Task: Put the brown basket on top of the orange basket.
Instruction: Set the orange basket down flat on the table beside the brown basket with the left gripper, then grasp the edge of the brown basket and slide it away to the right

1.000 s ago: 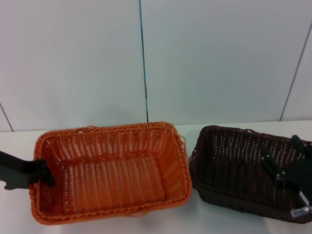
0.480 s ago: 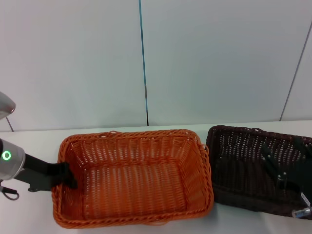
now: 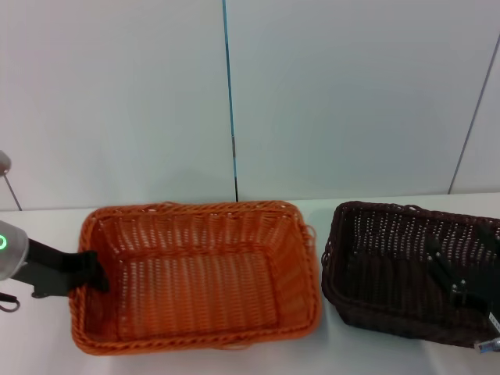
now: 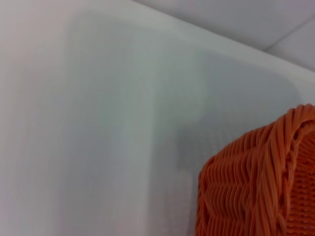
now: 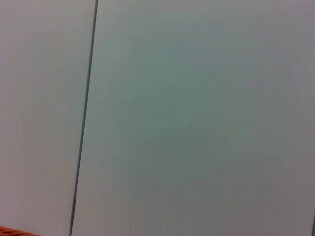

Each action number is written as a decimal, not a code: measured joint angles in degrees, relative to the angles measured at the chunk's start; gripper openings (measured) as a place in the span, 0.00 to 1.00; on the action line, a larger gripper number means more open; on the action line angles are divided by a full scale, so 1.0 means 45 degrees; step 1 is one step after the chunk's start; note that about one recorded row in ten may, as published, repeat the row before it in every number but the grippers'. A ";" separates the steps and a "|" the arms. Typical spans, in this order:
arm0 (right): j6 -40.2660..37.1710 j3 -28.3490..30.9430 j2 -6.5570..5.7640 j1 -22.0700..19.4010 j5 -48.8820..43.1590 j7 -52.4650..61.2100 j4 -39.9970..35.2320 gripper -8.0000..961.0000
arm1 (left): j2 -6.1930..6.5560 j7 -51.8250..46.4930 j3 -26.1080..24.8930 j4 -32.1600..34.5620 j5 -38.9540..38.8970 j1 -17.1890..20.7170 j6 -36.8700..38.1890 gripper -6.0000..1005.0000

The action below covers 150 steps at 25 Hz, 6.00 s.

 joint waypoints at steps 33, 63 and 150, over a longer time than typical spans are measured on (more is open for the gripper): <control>0.0011 0.0035 0.0055 -0.0014 0.0001 0.0000 -0.0111 0.71 | -0.0958 0.0806 0.0010 0.0583 -0.0130 -0.0373 0.1850 0.14; 0.0041 0.0081 0.0055 0.0162 0.0001 0.0001 -0.0322 0.71 | -0.1200 0.1465 -0.0033 0.0396 -0.0325 -0.0059 0.2586 0.67; 1.4857 0.7226 0.0166 -0.0436 0.1632 0.0699 0.7274 0.71 | -0.0831 -0.8911 1.2134 -0.4788 0.3002 1.0342 2.2208 0.87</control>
